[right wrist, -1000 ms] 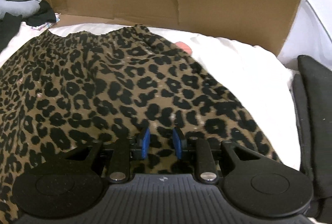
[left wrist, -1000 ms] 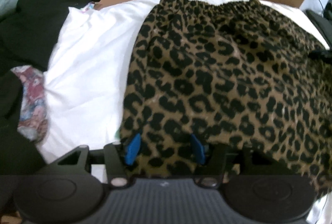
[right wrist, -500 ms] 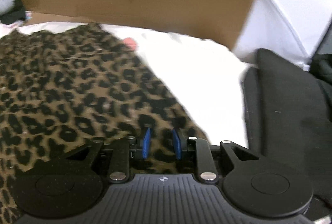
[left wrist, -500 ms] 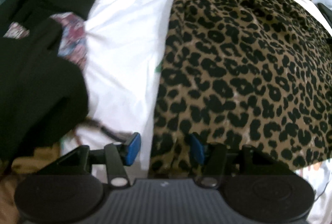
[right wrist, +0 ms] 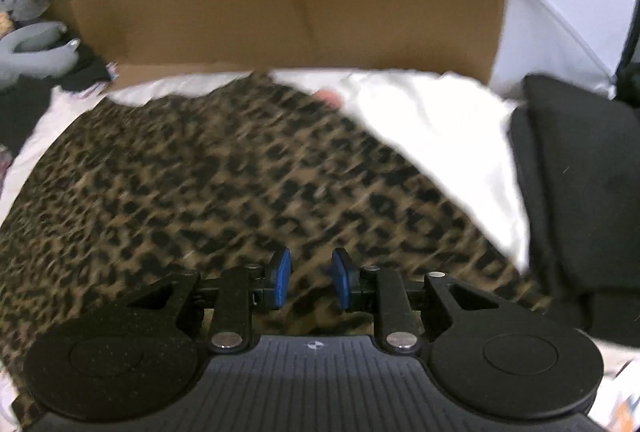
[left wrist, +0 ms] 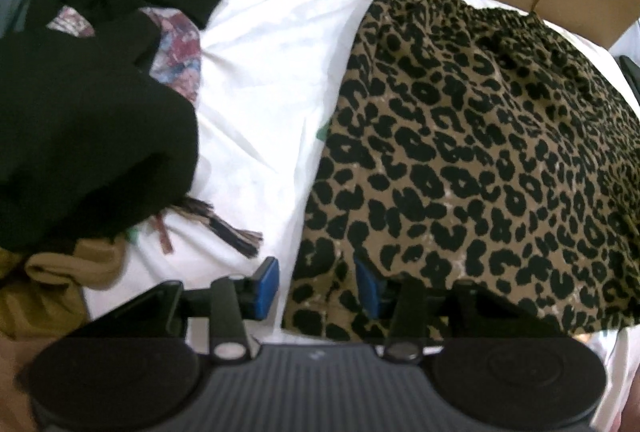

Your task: Fold clothes

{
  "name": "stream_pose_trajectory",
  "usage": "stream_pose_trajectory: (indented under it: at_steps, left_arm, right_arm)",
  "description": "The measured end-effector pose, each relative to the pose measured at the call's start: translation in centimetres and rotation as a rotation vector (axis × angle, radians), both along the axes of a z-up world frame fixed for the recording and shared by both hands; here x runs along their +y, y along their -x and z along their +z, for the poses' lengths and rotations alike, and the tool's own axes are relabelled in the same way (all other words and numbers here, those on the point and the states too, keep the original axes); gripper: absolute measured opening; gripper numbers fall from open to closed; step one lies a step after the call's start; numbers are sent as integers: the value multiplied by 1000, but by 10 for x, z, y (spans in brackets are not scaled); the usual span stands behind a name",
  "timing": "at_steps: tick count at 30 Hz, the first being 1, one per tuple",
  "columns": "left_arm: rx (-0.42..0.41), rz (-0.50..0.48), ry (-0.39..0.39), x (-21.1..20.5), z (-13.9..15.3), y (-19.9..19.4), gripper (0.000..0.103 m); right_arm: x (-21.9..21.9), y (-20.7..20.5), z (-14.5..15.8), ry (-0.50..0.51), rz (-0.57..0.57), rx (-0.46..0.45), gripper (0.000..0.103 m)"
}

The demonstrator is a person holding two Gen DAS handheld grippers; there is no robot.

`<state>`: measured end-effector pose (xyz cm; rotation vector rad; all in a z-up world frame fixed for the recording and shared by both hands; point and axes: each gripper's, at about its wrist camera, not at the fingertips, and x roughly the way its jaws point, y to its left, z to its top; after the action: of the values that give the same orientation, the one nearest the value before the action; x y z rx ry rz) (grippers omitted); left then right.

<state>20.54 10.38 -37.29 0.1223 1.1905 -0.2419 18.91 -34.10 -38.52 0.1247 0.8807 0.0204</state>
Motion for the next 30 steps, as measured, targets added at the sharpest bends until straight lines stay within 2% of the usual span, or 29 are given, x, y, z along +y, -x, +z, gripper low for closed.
stream_pose_trajectory:
  at_steps: [2, 11, 15, 18, 21, 23, 27, 30]
  left_arm:
    - [10, 18, -1, 1, -4, -3, 39]
    - [36, 71, 12, 3, -8, -8, 35]
    - [46, 51, -2, 3, -9, -6, 30]
    - [58, 53, 0, 7, -8, -2, 23]
    - [75, 68, -5, 13, -4, 3, 11]
    - [70, 46, 1, 15, 3, 6, 11]
    - [46, 61, 36, 20, 18, 10, 12]
    - [17, 81, 90, 15, 27, 13, 25]
  right_arm:
    - [7, 7, -6, -23, -2, 29, 29]
    - [27, 41, -24, -15, 38, 118, 29]
    - [23, 57, -27, -13, 25, 134, 29]
    - [21, 65, -23, -4, 26, 144, 29]
    - [18, 68, -12, -8, 15, 133, 29]
    - [17, 69, -4, -26, 4, 114, 29]
    - [29, 70, 12, -61, 32, 67, 30]
    - [45, 67, 16, -82, 80, 62, 30]
